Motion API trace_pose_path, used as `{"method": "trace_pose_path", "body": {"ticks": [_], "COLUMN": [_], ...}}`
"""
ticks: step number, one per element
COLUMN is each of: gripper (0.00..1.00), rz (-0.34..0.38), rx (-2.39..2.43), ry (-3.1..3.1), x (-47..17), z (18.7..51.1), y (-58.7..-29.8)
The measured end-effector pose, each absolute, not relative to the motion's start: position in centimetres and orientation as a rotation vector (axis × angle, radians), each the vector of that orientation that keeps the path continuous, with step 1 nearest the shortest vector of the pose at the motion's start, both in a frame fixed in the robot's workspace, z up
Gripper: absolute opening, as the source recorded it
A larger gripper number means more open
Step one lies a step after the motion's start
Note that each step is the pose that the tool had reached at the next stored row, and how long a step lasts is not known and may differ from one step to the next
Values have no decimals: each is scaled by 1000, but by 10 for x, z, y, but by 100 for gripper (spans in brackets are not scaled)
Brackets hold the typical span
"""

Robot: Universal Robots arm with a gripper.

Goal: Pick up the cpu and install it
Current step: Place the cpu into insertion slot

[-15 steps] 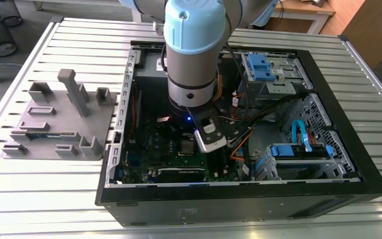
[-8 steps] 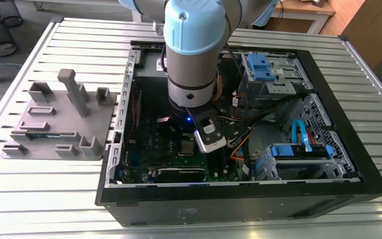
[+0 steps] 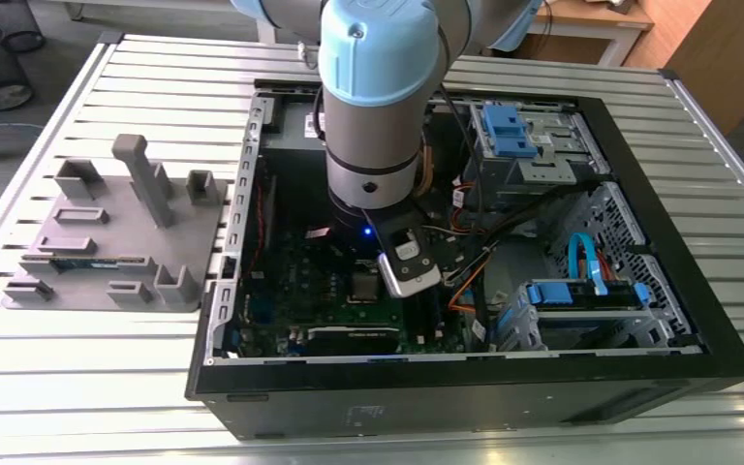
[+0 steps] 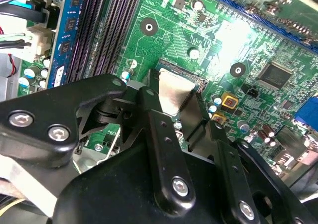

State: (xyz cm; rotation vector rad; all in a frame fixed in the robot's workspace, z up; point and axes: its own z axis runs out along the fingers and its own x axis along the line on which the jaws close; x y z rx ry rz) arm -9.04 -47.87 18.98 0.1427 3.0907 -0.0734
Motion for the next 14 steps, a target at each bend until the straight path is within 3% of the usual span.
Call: {"method": "trace_pose_path", "body": {"ticks": [14], "gripper": [42], "rz": [-72], "rx": [143], "ry": [3090], "x": [-91], "z": [191], "y": [-479]}}
